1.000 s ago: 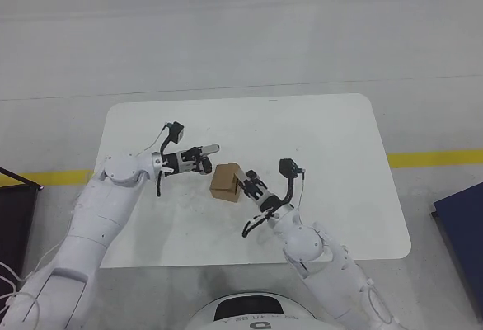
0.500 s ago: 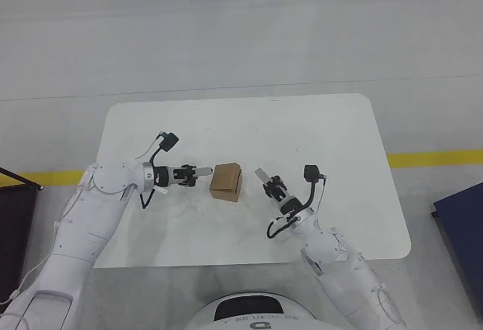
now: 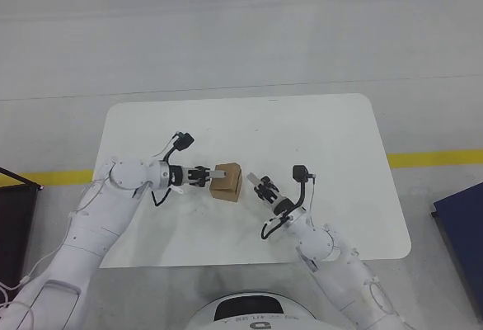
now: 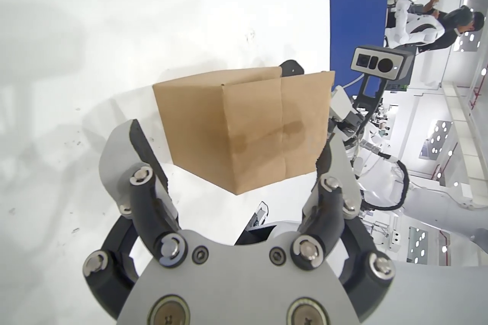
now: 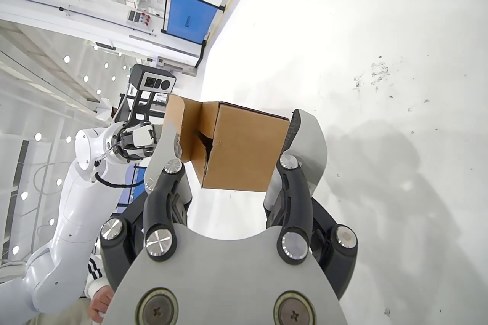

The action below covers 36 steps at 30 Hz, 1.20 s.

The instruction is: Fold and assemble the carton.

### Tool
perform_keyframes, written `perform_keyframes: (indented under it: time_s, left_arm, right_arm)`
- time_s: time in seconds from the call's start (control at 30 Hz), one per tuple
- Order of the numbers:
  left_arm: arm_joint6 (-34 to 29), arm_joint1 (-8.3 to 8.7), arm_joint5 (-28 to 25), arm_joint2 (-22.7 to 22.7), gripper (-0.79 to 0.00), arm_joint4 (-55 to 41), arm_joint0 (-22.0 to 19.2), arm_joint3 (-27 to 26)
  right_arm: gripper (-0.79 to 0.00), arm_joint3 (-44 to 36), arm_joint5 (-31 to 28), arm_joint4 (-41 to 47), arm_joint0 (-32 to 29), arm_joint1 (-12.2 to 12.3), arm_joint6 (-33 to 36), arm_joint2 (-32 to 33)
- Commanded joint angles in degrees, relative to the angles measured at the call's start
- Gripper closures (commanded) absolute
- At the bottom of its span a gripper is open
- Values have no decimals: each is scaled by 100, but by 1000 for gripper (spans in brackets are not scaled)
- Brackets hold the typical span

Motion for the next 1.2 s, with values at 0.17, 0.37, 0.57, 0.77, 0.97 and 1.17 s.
perform_keyframes:
  time_s: [0.17,0.37,0.57,0.77,0.97,1.17]
  left_arm:
    - [43,-45,13,188,-474,140,-150,209]
    - [78,-64,1,243,-514,86,-192,246]
    - [80,-69,-5,264,-542,29,-205,279]
    - [89,-72,-47,278,-628,-20,-212,291]
    - [65,-74,-67,283,-683,-84,-251,307]
    - [54,-76,-78,299,-727,-112,-270,331]
  right_arm:
    - [-548,25,315,-83,37,-2,108,-42]
    - [-545,20,331,-192,75,2,220,-94]
    - [-523,43,438,-190,134,7,471,-142]
    - [-505,74,559,-165,194,1,486,-159]
    - [-471,84,673,-126,264,-12,494,-197]
    - [-440,77,735,-103,334,-24,417,-206]
